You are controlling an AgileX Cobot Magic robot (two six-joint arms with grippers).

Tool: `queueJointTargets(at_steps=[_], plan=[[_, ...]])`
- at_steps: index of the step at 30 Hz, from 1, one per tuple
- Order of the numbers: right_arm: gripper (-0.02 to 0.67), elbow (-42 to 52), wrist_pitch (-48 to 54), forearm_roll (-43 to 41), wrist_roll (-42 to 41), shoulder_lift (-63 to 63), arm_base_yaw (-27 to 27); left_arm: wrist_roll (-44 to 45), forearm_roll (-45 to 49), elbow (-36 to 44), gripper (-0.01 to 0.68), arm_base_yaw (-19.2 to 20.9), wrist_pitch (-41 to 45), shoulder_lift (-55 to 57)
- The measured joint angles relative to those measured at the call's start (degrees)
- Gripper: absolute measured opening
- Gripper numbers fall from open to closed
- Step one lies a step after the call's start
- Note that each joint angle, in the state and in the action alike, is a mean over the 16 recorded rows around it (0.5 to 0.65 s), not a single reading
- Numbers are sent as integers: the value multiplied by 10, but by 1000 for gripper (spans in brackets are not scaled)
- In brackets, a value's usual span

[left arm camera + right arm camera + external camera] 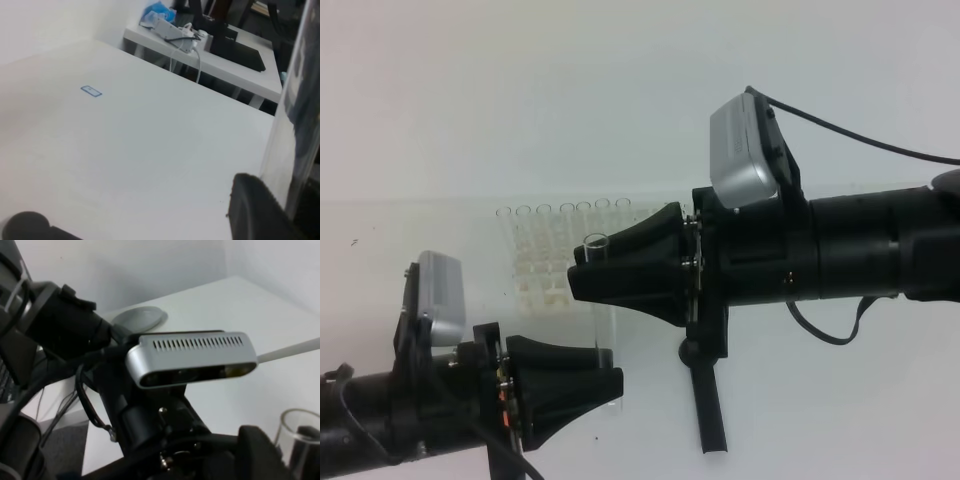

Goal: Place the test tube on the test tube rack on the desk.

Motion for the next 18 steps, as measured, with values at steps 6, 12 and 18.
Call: queueJointTargets(at_steps=[6, 12, 18], plan=[[134, 0, 6, 1, -2, 0, 0, -75, 0, 0, 279, 0, 0, 0], [128, 0, -4, 1, -14, -5, 1, -186, 5, 0, 512, 0, -1, 0], [128, 0, -50, -2, -25, -34, 1, -277, 27, 0, 540, 0, -1, -1]])
